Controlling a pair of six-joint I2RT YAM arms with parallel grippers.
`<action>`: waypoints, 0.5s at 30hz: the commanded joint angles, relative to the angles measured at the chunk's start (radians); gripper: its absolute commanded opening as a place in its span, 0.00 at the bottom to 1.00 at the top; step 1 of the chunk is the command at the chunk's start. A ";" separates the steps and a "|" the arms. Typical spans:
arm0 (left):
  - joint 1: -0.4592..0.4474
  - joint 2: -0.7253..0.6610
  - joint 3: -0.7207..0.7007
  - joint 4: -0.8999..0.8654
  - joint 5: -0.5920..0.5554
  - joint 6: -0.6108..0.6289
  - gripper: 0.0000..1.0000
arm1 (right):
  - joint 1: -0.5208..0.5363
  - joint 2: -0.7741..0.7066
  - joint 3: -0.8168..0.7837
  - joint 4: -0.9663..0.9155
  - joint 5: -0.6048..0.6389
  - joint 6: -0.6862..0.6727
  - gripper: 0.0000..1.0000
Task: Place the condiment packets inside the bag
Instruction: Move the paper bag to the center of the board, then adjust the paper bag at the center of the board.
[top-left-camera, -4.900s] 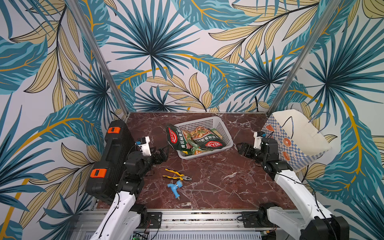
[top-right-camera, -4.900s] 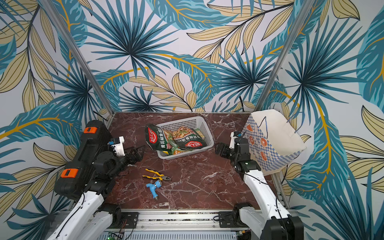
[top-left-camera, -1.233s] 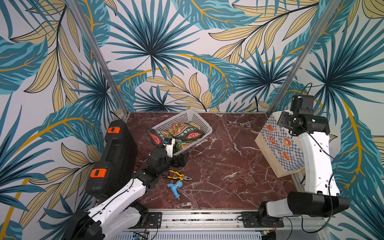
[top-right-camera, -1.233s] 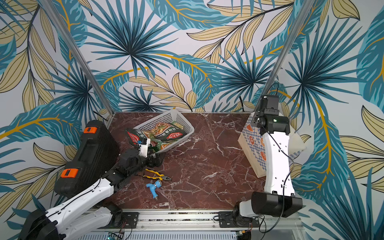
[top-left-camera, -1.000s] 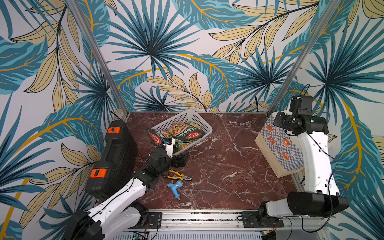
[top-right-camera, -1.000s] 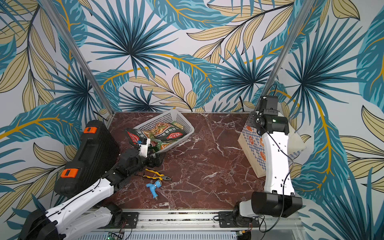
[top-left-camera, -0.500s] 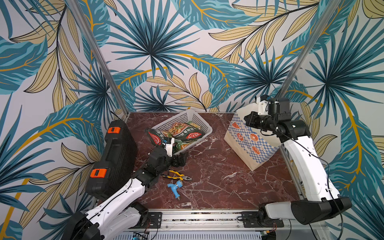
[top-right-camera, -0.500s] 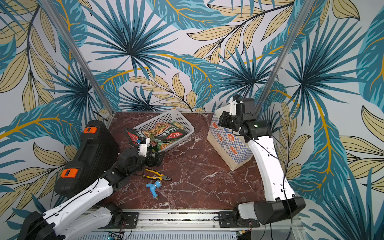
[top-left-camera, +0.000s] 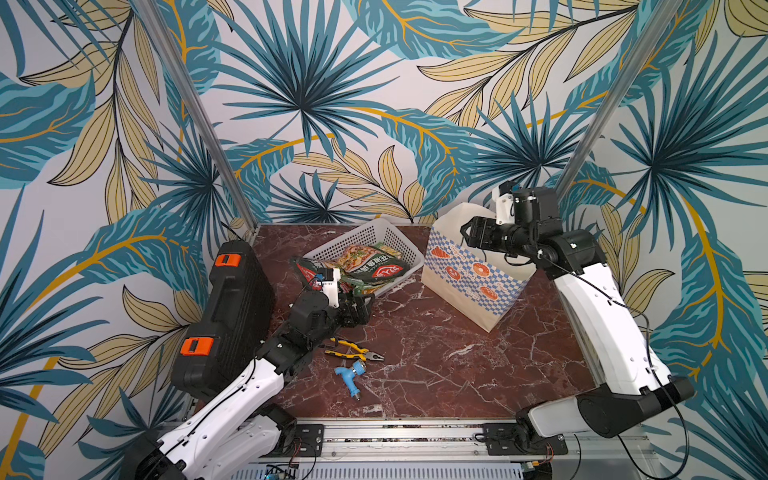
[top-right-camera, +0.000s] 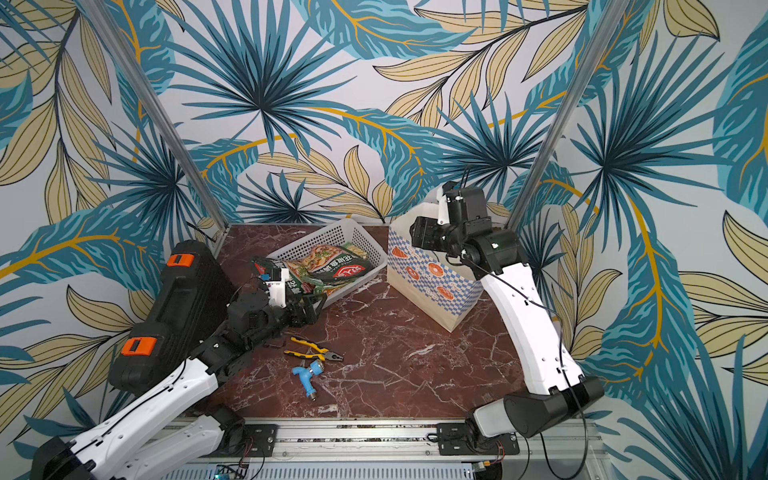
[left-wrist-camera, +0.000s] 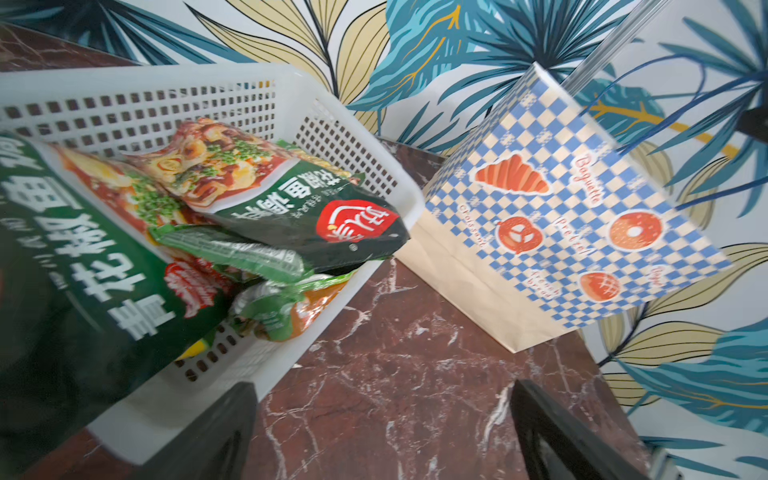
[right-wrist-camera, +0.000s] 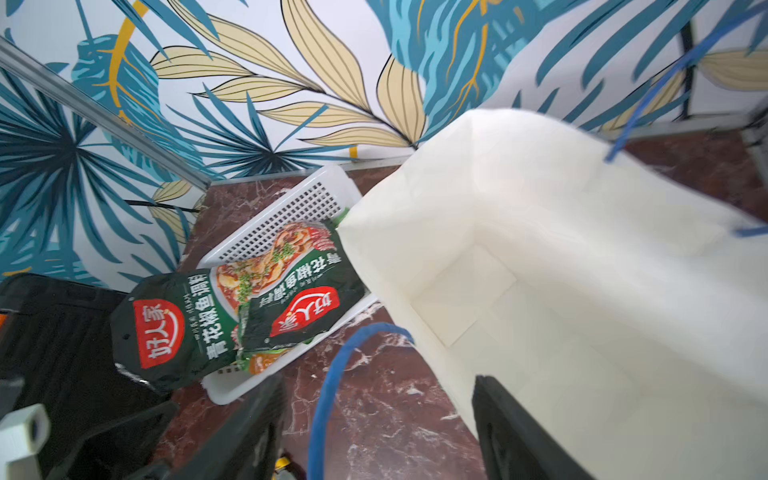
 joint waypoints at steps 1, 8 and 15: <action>-0.052 0.044 0.142 0.020 0.062 -0.095 1.00 | -0.045 -0.076 0.050 -0.084 0.106 -0.094 0.85; -0.280 0.254 0.423 0.035 -0.057 -0.128 1.00 | -0.248 -0.019 0.111 -0.037 0.026 -0.135 0.89; -0.373 0.488 0.680 0.064 -0.102 -0.141 1.00 | -0.329 0.148 0.178 0.049 -0.040 -0.142 0.87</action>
